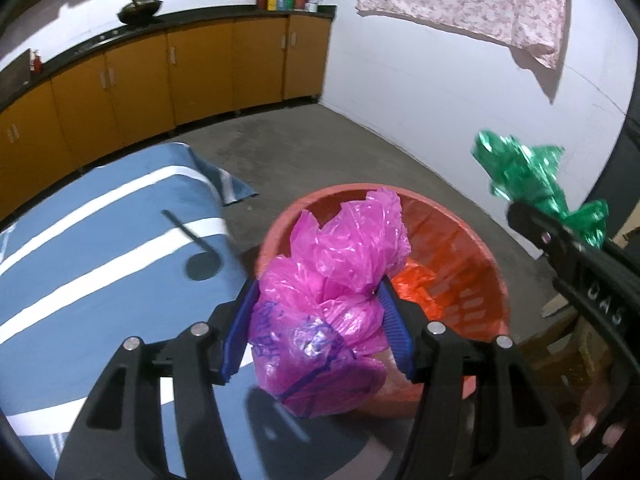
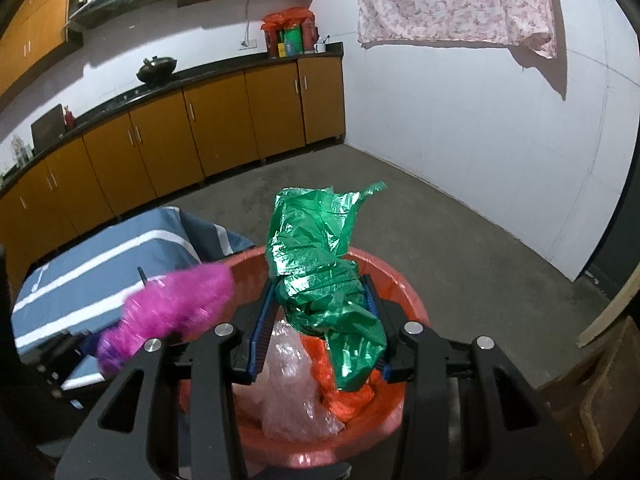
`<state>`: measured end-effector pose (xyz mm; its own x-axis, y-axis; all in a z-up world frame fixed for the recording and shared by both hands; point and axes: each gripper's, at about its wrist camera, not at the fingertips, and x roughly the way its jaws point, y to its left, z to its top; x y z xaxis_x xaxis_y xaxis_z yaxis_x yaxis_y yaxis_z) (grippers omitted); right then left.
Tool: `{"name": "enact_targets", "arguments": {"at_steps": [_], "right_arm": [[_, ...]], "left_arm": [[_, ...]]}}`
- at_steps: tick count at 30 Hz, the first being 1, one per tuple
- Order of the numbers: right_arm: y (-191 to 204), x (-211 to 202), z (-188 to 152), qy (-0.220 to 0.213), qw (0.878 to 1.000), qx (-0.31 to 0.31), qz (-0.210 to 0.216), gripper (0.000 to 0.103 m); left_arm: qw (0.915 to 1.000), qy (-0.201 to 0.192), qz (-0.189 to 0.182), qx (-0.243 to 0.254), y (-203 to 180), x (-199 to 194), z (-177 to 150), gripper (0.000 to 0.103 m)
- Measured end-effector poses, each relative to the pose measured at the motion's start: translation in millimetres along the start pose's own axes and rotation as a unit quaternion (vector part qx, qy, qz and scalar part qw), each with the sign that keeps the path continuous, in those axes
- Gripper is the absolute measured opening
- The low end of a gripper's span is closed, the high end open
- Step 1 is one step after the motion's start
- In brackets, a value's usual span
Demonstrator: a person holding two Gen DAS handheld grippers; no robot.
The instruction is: Collect trash
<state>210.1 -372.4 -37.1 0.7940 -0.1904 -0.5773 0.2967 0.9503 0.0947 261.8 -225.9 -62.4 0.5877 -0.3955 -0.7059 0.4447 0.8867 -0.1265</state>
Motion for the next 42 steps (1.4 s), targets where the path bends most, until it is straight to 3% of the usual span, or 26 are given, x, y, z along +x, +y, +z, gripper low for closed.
{"name": "enact_targets", "arguments": {"at_steps": [5,10,13,15,17,22,27,33,42], "right_arm": [[-7,0,0,-0.003,1.000,0.015,0.015,0.063],[-17,-6,-7,-0.005,0.999,0.031,0.009,0.070],[-18,-17,-10,-0.018,0.999,0.027,-0.006,0.079],[-16,-33,-13,-0.046,0.998,0.017,-0.032,0.095],[-14,-48,-17,-0.078,0.995,0.009,-0.058,0.101],[1,-78,-32,-0.109,0.986,-0.039,-0.117,0.101],[9,-103,-52,-0.106,0.990,-0.023,-0.087,0.101],[20,-123,-71,-0.091,0.993,-0.008,-0.073,0.101],[60,-157,-104,-0.115,0.990,-0.072,-0.049,0.101]], "left_arm": [[0.9999,0.004,-0.007,0.009,-6,10,-2,0.067],[0.9998,0.008,-0.013,-0.011,6,11,-7,0.073],[0.9996,0.003,-0.015,-0.024,15,5,-9,0.076],[0.9994,-0.005,-0.010,-0.033,22,-3,-11,0.079],[0.9990,-0.015,-0.003,-0.041,29,-16,-14,0.082],[0.9958,-0.063,0.051,-0.043,50,-65,-33,0.096],[0.9882,-0.103,0.108,-0.035,61,-122,-67,0.099],[0.9787,-0.126,0.151,-0.057,77,-175,-105,0.099],[0.9669,-0.151,0.195,-0.064,82,-227,-147,0.099]]}}
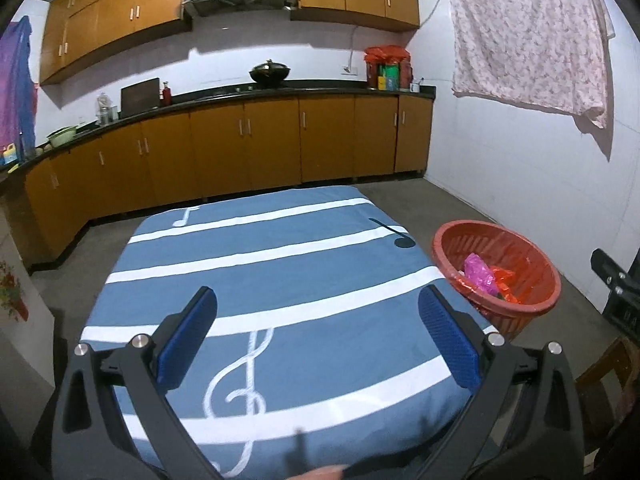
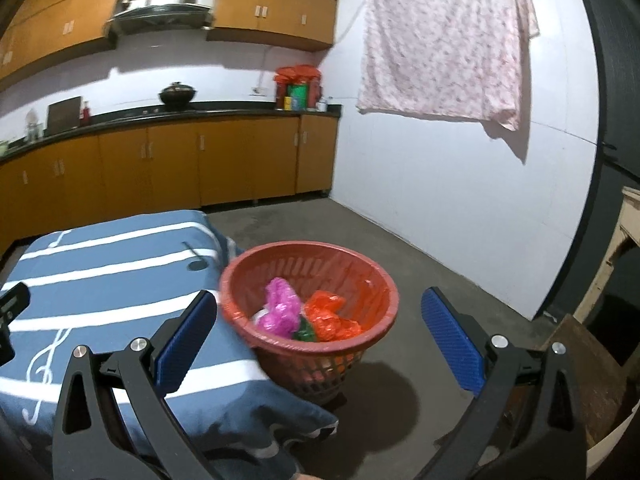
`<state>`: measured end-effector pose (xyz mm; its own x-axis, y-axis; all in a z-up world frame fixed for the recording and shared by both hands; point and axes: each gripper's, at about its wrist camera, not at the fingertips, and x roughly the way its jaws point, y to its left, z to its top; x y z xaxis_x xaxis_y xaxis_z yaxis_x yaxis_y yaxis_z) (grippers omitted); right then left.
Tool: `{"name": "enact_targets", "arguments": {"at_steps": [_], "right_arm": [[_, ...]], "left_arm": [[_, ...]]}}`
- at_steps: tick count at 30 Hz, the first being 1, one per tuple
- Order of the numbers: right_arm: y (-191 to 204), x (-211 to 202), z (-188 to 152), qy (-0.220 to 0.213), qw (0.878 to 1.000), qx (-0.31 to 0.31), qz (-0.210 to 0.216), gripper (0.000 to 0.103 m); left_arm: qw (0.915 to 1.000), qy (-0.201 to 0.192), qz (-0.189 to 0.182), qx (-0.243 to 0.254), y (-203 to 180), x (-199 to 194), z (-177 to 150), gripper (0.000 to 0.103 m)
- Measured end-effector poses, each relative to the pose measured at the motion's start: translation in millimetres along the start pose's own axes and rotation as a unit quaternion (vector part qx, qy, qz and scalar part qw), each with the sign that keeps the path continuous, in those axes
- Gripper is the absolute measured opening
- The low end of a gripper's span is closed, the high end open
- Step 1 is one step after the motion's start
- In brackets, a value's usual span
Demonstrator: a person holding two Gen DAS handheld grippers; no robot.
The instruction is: Collect trash
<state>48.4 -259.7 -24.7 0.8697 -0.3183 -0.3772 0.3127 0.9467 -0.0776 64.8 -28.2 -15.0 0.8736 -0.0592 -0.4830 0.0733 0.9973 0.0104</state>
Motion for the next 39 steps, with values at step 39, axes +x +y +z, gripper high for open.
{"name": "enact_targets", "arguments": {"at_steps": [39], "right_arm": [[28,-61,-28,-0.011,0.999,-0.025,0.037,0.101]], "left_arm": [[0.9987,-0.025,0.039,-0.022,31,-62,-42,0.099]]}}
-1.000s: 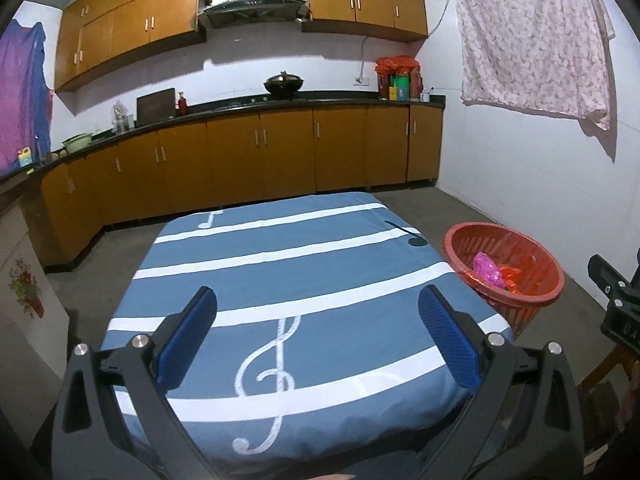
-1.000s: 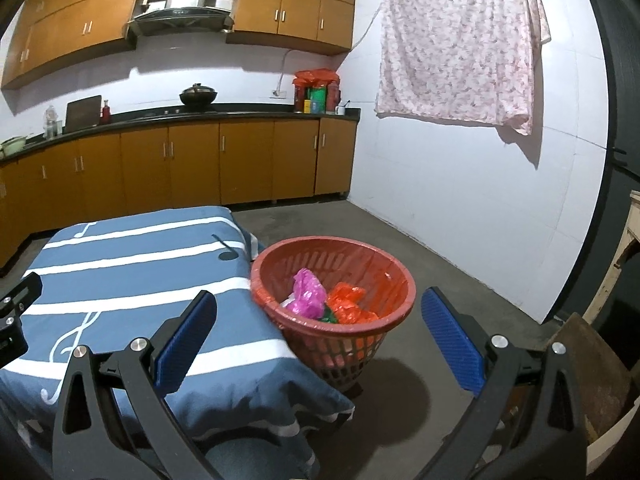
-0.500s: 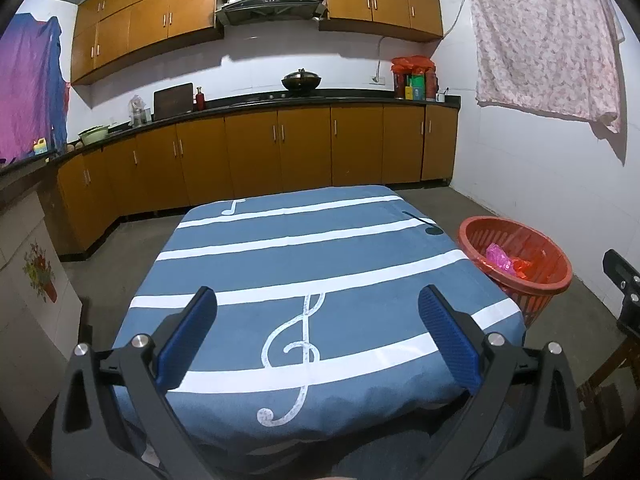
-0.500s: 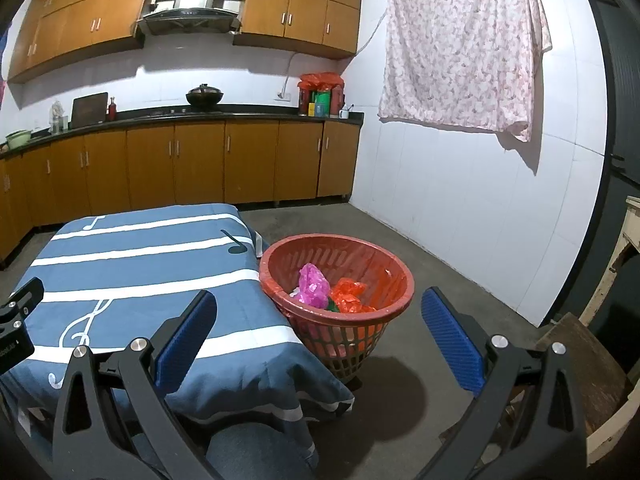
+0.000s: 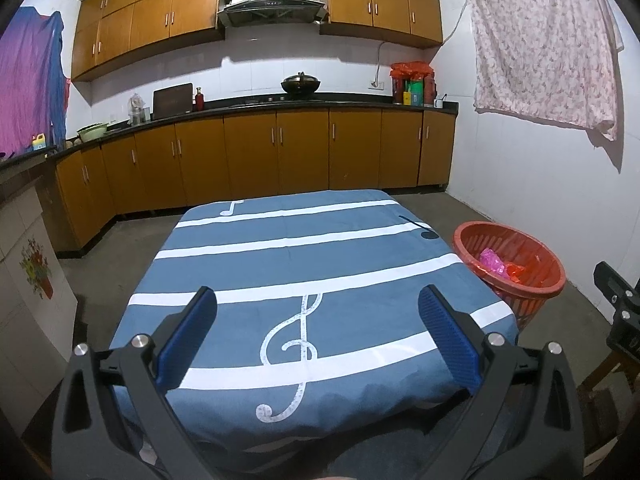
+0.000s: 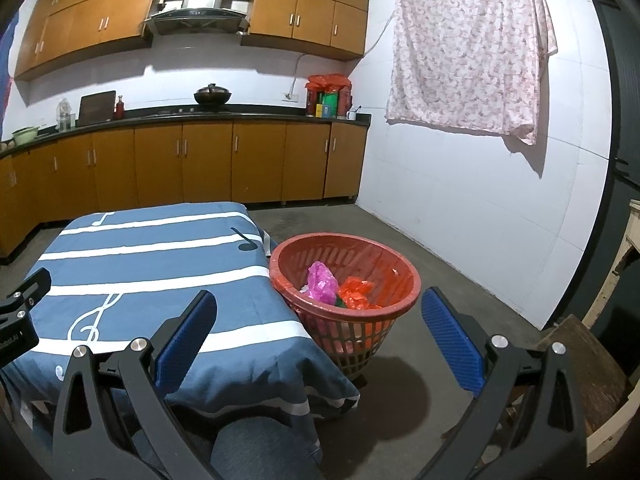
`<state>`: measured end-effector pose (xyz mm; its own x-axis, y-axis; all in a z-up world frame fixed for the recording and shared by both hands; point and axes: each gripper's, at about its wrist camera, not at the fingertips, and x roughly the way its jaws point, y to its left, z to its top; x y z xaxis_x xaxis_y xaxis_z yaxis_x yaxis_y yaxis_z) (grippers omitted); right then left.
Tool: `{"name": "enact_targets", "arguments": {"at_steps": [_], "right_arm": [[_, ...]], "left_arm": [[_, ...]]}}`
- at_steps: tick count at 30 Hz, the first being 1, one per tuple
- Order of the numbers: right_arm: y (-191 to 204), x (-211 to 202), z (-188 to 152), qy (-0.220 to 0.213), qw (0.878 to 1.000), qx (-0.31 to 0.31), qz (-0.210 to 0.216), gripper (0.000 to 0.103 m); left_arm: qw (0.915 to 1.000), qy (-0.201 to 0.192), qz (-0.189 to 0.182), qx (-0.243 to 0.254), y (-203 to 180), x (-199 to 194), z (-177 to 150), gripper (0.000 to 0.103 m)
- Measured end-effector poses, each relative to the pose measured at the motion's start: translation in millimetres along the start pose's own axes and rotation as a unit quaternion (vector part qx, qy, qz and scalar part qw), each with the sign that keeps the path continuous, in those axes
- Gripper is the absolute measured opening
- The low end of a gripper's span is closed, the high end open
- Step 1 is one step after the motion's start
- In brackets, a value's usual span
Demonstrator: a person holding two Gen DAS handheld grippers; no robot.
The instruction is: Collect trash
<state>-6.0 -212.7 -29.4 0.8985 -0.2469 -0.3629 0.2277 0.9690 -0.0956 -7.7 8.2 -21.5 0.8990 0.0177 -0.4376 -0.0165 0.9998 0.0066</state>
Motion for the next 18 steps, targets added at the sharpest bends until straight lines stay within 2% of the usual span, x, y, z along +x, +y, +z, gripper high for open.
{"name": "enact_targets", "arguments": {"at_steps": [18], "right_arm": [[-1.1,0.4,-2.9,0.003,1.000,0.006,-0.001,0.101]], "left_arm": [[1.0000,0.002,-0.001,-0.004,1.9,0.4,-1.4,0.099]]}}
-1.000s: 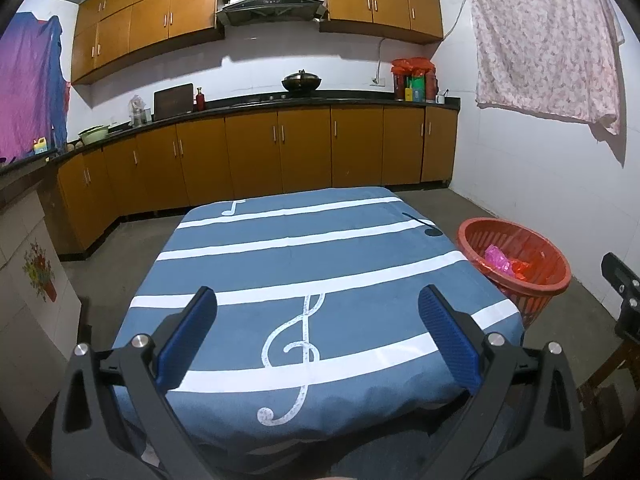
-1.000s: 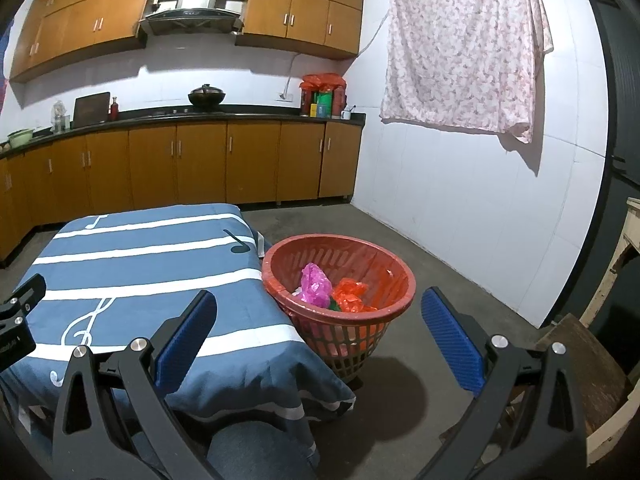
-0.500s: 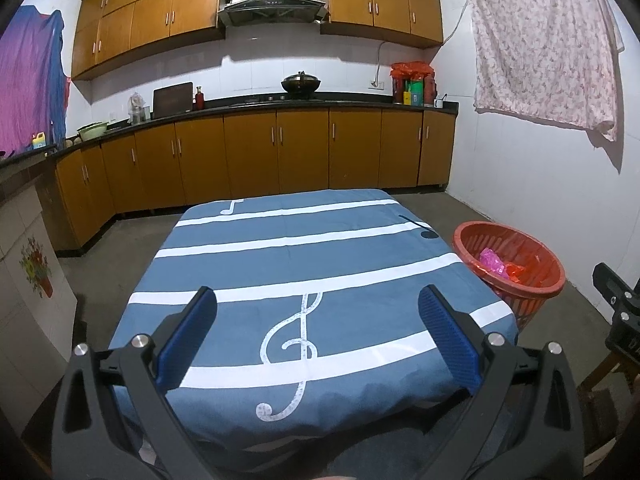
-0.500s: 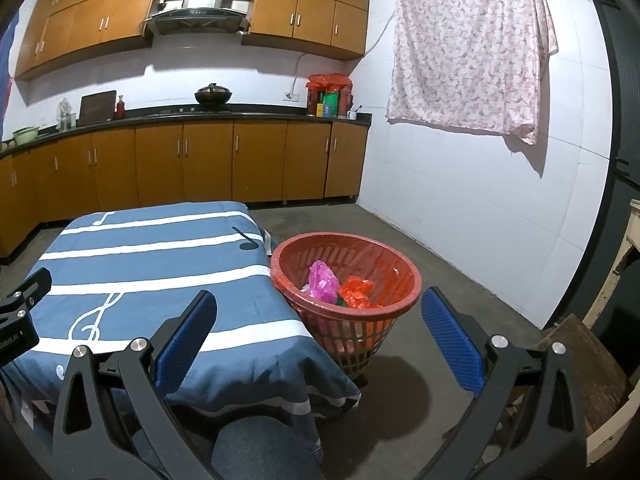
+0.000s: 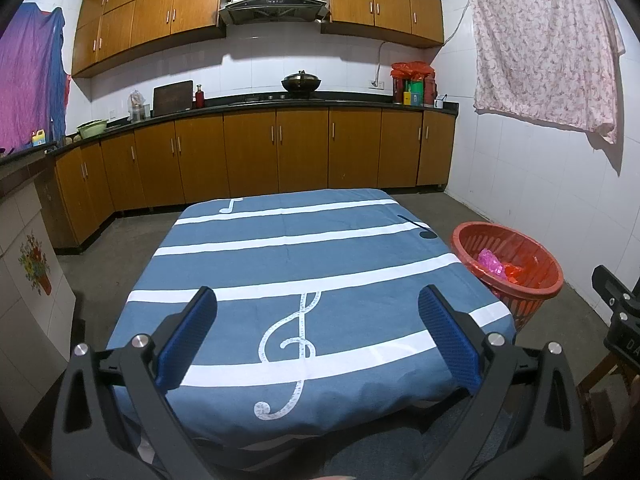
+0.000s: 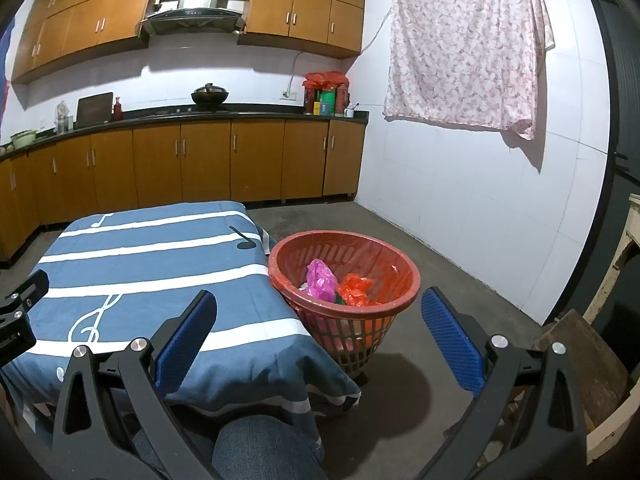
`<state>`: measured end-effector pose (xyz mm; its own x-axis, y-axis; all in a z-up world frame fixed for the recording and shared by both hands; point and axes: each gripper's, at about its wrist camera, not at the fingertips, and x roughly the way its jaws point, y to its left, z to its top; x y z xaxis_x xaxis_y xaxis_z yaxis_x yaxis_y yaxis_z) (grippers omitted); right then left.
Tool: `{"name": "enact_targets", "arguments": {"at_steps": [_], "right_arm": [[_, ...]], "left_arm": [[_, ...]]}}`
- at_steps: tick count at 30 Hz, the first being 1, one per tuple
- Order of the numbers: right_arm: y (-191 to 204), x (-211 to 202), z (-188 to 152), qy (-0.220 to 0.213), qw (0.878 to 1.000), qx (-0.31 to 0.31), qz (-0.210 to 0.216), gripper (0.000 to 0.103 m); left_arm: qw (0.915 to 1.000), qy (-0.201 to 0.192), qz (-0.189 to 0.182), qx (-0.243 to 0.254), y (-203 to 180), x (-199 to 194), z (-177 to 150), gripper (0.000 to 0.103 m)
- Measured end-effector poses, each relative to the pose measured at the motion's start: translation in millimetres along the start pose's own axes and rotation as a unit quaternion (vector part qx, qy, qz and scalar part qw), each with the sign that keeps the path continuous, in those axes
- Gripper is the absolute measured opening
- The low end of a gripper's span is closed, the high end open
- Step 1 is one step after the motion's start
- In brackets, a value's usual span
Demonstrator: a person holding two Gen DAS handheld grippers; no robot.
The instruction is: Collect trash
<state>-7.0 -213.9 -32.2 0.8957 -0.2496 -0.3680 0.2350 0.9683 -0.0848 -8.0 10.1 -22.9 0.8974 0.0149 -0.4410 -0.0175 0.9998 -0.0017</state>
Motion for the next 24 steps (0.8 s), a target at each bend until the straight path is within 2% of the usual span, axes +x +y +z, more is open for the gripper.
{"name": "enact_targets", "arguments": {"at_steps": [24], "right_arm": [[-1.6,0.3,0.5,0.001,1.000,0.000,0.001,0.101]], "left_arm": [[1.0000,0.001,-0.001,-0.002,-0.2,-0.9,-0.1,0.099]]}}
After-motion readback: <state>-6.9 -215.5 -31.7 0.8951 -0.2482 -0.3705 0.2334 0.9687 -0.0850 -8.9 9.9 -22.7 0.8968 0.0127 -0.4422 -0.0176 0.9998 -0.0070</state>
